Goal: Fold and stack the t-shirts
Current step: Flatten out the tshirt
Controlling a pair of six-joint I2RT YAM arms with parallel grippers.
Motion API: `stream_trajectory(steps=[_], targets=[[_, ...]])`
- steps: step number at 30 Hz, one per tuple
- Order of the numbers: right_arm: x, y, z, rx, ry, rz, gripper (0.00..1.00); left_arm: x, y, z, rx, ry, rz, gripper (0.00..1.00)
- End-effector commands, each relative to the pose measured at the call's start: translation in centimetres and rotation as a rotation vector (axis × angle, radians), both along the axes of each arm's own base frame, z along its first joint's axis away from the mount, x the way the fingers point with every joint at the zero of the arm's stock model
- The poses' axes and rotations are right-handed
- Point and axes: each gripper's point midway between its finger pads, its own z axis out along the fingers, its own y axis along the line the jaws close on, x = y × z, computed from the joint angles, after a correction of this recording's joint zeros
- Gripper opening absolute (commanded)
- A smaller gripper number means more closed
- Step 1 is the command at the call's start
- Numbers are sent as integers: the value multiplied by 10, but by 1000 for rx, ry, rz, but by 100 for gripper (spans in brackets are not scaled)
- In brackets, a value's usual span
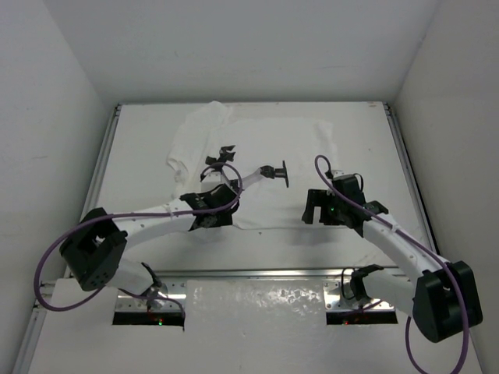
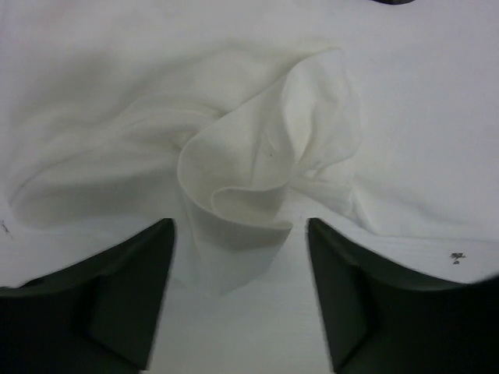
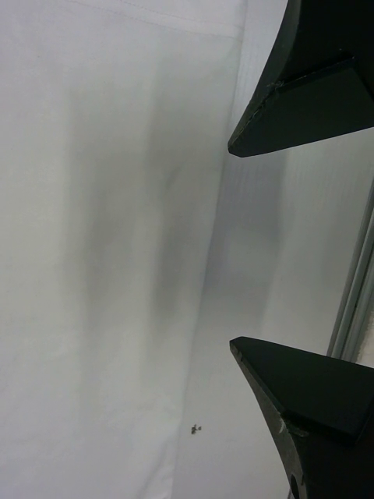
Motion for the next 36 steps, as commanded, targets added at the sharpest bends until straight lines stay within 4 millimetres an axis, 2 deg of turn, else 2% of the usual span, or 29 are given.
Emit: stream_trajectory(steps=[1, 3, 4, 5, 7, 9, 12, 13, 14, 15, 18, 20, 22, 24, 25, 26, 27, 29, 30, 31, 32, 33, 35, 36], targets=[[0, 2, 0, 3, -10, 16, 97, 9, -3, 12, 9, -65, 1, 61], [1, 1, 0, -1, -13, 13, 97, 9, -5, 5, 12, -53, -10, 32], [1, 0, 0, -6, -16, 9, 97, 9, -6, -2, 23, -32, -12, 13], [2, -1, 1, -12, -18, 6, 97, 8, -9, -6, 19, -21, -17, 7], [1, -3, 2, -19, -17, 1, 97, 5, -13, -13, 1, 6, -34, 2], [2, -3, 3, -20, -24, -5, 97, 1, -15, -11, -12, 12, -42, 0], [2, -4, 2, -23, -19, -6, 97, -4, -24, 15, -67, -38, -101, 0], [2, -4, 2, -22, -21, -8, 97, -3, -30, 36, -117, -97, -153, 0], [3, -4, 2, -20, -22, -8, 97, -7, -41, 46, -183, -106, -213, 0], [3, -3, 3, -20, -24, -8, 97, -4, -53, 73, -281, -187, -262, 0], [3, -3, 4, -18, -23, -8, 97, -20, -75, 92, -420, -207, -399, 0], [2, -5, 4, -22, -23, -15, 97, -34, -85, 87, -477, -145, -450, 0], [2, -5, 6, -21, -28, -16, 97, -43, -90, 70, -483, -73, -474, 0], [2, -4, 6, -15, -31, -16, 97, -54, -80, 44, -416, 2, -430, 0], [1, -4, 5, -14, -28, -14, 97, -53, -69, 36, -386, 21, -324, 0], [0, -3, 4, -13, -18, -9, 97, -42, -47, 29, -294, -20, -212, 1], [-1, -2, 2, -10, -12, -8, 97, -44, -31, 23, -250, -11, -124, 30], [-1, -1, -1, -3, -5, -3, 97, -31, -10, 28, -180, -93, -31, 52], [-2, 1, -2, 4, -2, 4, 97, -26, -7, 31, -164, -115, -20, 71], [-2, 1, -3, 5, 1, 6, 97, -21, -5, 33, -143, -130, -5, 76], [-2, 2, -2, 5, 1, 6, 97, -14, 2, 31, -98, -146, 20, 77], [-2, 2, -2, 9, -1, 10, 97, -10, 2, 17, -45, -111, 12, 77], [-1, 3, 0, 11, -7, 10, 97, 0, -3, 10, -19, -97, 21, 75], [-1, 3, 0, 11, -7, 13, 97, 3, -6, -1, 1, -82, 15, 73]])
